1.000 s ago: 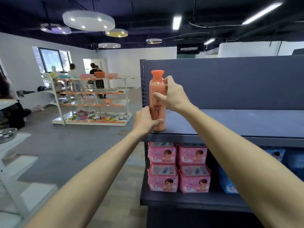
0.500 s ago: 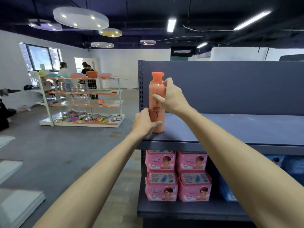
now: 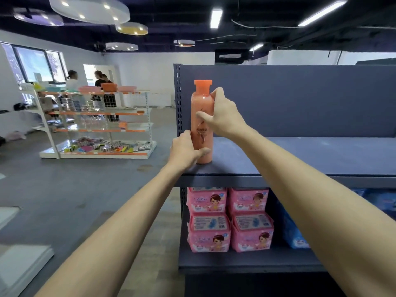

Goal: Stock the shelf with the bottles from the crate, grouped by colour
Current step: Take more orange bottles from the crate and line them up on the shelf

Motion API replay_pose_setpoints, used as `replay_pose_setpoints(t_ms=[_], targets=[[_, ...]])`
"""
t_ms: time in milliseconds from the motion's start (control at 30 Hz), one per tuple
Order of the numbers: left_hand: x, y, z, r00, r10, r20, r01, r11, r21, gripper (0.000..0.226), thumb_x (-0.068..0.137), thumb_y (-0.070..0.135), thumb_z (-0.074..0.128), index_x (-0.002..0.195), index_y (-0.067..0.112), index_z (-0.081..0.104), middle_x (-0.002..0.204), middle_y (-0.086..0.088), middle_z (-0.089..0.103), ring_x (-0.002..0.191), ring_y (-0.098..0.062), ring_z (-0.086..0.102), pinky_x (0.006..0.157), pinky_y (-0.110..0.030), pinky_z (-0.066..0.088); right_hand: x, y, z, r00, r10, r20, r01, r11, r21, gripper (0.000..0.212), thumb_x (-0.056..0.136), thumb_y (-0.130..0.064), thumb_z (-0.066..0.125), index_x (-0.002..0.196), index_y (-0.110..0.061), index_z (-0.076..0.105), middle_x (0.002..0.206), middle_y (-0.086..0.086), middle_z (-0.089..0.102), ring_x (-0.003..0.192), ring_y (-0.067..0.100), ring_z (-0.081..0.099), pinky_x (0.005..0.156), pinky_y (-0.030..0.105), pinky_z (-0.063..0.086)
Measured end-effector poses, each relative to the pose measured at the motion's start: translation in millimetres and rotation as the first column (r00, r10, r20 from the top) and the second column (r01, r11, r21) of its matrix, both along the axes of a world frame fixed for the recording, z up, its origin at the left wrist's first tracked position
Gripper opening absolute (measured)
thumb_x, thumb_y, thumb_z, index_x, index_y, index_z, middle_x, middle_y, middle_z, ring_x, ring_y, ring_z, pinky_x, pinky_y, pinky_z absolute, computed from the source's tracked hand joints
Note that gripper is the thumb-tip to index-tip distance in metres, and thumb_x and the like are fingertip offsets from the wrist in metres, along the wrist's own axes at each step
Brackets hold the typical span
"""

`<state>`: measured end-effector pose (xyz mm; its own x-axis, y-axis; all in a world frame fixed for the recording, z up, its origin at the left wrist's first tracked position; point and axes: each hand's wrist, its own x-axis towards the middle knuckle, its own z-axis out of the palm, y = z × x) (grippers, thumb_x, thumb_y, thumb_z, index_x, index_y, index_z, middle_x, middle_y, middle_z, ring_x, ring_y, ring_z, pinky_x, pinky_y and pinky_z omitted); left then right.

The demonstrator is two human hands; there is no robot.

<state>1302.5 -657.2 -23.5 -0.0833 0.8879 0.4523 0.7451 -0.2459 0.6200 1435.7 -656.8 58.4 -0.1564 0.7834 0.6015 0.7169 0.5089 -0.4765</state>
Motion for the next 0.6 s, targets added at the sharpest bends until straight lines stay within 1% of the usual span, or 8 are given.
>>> replay_pose_setpoints(t_ms=[100,167,233,333,433,500,567,600], targets=[[1.6,-4.1,1.7,1.0,0.003,0.024,-0.002,1.0,-0.018,0.062,0.07,0.043,0.083,0.116,0.011,0.057,0.116,-0.008,0.067,0.109,-0.029,0.061,0.091,-0.044,0.05,-2.4,-4.5,1.0,1.0,-0.01,0.001,0.01,1.0,-0.019,0.045,0.091,-0.032,0.068,0.116,-0.01,0.038,0.11,0.012,0.059,0.097,0.03,0.059,0.081,0.046,0.053],[3.9,-8.5,3.9,0.999,0.007,0.044,-0.005,0.999,-0.035,0.059,0.072,0.04,0.083,0.116,0.01,0.057,0.116,-0.008,0.066,0.109,-0.029,0.061,0.09,-0.041,0.051,-4.3,-9.1,0.8,1.0,-0.011,0.01,0.011,0.999,-0.034,0.046,0.093,-0.031,0.066,0.121,-0.009,0.037,0.112,0.015,0.058,0.099,0.033,0.059,0.084,0.047,0.052],[6.4,-14.5,6.1,0.999,0.02,0.041,-0.017,0.998,-0.063,0.057,0.076,0.04,0.08,0.117,0.008,0.057,0.116,-0.01,0.065,0.109,-0.03,0.059,0.086,-0.038,0.049,-2.9,-14.3,-0.6,1.0,-0.001,0.012,0.002,0.997,-0.072,0.055,0.094,-0.031,0.064,0.133,-0.009,0.032,0.117,0.018,0.057,0.103,0.035,0.059,0.088,0.048,0.052],[11.1,-26.2,8.7,0.997,0.048,0.067,-0.046,0.998,-0.04,0.06,0.076,0.041,0.08,0.117,0.005,0.056,0.118,-0.011,0.065,0.112,-0.03,0.058,0.087,-0.038,0.049,7.7,-20.5,-3.7,0.999,0.0,0.04,0.004,0.993,-0.115,0.068,0.096,-0.033,0.062,0.147,-0.011,0.022,0.124,0.019,0.056,0.109,0.035,0.056,0.092,0.049,0.05],[18.2,-41.5,13.9,0.993,0.11,0.036,-0.11,0.994,-0.008,0.058,0.076,0.037,0.08,0.117,0.005,0.055,0.118,-0.01,0.064,0.112,-0.029,0.058,0.083,-0.034,0.044,24.7,-24.4,-1.2,0.996,-0.003,0.093,0.012,0.995,-0.098,0.063,0.097,-0.033,0.061,0.147,-0.013,0.027,0.129,0.018,0.052,0.116,0.035,0.053,0.093,0.043,0.046],[25.9,-53.7,15.2,0.992,0.128,0.015,-0.128,0.991,0.024,0.056,0.075,0.034,0.08,0.117,0.007,0.054,0.117,-0.01,0.063,0.111,-0.029,0.058,0.083,-0.034,0.045,35.2,-29.7,2.7,0.991,0.001,0.132,0.01,0.997,-0.077,0.058,0.097,-0.033,0.061,0.142,-0.012,0.032,0.127,0.018,0.052,0.115,0.035,0.052,0.09,0.041,0.044],[38.5,-66.3,11.6,0.98,0.186,-0.065,-0.178,0.978,0.111,0.053,0.074,0.036,0.076,0.114,0.011,0.052,0.111,-0.01,0.061,0.104,-0.032,0.058,0.081,-0.039,0.049,45.6,-35.7,1.7,0.983,0.02,0.182,-0.01,0.999,-0.051,0.055,0.096,-0.033,0.063,0.139,-0.012,0.036,0.122,0.016,0.054,0.111,0.035,0.054,0.087,0.041,0.046],[47.5,-72.9,8.4,0.967,0.223,-0.126,-0.203,0.967,0.157,0.051,0.076,0.038,0.074,0.113,0.012,0.05,0.108,-0.009,0.058,0.1,-0.032,0.059,0.077,-0.04,0.049,51.7,-39.2,-1.2,0.975,0.029,0.219,-0.02,0.999,-0.039,0.054,0.095,-0.033,0.064,0.137,-0.013,0.038,0.121,0.015,0.054,0.109,0.034,0.055,0.087,0.043,0.048]])
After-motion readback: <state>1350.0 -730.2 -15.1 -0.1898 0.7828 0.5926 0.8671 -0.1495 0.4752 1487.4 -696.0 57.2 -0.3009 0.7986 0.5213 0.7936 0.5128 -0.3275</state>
